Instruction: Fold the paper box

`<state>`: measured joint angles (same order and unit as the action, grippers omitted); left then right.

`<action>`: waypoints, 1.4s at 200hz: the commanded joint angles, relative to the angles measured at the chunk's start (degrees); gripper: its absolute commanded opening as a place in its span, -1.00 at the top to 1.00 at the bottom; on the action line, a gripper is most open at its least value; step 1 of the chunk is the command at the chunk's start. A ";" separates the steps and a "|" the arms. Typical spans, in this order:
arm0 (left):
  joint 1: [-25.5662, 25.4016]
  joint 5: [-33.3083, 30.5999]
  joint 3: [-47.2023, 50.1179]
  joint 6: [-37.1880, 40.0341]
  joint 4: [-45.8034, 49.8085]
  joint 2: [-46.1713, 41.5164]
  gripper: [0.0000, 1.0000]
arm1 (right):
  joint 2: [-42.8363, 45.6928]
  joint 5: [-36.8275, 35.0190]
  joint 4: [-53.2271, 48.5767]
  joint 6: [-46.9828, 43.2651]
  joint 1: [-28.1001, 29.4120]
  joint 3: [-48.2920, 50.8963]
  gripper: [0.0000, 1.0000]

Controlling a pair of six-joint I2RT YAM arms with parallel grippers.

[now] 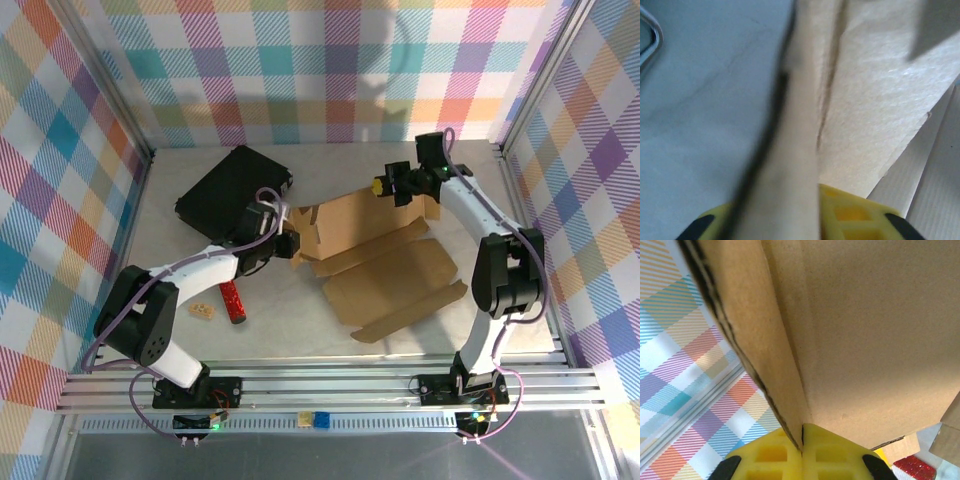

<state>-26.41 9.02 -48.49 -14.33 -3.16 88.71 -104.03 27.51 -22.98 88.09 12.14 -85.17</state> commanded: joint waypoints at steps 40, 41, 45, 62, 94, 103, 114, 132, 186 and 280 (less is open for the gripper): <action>0.57 -0.69 -0.52 -3.91 3.93 -7.61 0.15 | 3.68 1.76 22.93 -2.52 0.37 8.04 1.00; 0.57 -0.59 -0.58 -3.98 3.98 -7.73 0.13 | 3.67 1.85 23.18 -2.59 0.36 8.06 1.00; 0.57 -0.19 -0.68 -4.22 4.23 -8.03 0.08 | 3.54 1.95 23.82 -2.91 0.33 8.17 1.00; 0.57 1.60 -0.99 -5.78 5.52 -10.06 -0.41 | 2.81 2.96 24.65 -5.53 0.34 7.73 1.00; 0.57 3.57 -1.16 -9.31 8.79 -15.66 -0.60 | 1.00 5.78 30.11 -6.96 -0.02 9.23 1.00; 0.57 3.34 -1.17 -9.71 10.01 -17.43 -0.60 | 0.39 6.48 31.45 -7.27 -0.01 9.56 1.00; 0.65 2.66 -1.11 -10.13 11.23 -19.20 -0.63 | -0.22 7.30 33.06 -7.73 -0.01 9.99 1.00; 0.92 2.32 -1.49 -10.33 13.64 -20.32 -0.56 | -0.88 8.51 36.38 -8.56 -0.09 11.59 1.00; 1.87 3.55 -0.96 -12.77 16.34 -20.21 -0.31 | -2.54 12.13 38.77 -11.82 -0.76 14.49 1.00; 8.28 12.81 -4.31 1.14 15.78 -5.56 0.14 | -5.86 12.74 27.23 -13.17 -1.15 7.72 1.00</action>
<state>-20.49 16.27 -49.32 -20.95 12.19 79.37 -108.14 39.29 9.37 76.66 11.20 -74.70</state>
